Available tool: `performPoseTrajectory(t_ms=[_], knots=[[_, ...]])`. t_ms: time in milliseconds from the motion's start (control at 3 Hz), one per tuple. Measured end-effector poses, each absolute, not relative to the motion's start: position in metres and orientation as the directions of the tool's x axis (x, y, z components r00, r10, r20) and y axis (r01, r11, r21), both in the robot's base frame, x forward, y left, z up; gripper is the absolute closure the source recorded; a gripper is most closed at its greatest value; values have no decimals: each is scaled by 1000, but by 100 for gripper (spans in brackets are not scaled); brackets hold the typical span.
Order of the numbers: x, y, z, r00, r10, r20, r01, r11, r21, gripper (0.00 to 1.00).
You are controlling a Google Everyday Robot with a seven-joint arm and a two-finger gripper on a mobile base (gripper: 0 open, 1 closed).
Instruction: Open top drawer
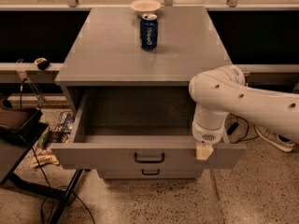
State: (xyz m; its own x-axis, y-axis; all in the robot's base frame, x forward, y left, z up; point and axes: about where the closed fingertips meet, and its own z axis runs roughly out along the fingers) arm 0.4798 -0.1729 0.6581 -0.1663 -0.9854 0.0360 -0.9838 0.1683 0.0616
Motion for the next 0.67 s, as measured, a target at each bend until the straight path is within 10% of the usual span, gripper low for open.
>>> performPoseTrajectory(t_ms=[667], knots=[[436,-190,658,-176,-982,64,-980,181,86,100]])
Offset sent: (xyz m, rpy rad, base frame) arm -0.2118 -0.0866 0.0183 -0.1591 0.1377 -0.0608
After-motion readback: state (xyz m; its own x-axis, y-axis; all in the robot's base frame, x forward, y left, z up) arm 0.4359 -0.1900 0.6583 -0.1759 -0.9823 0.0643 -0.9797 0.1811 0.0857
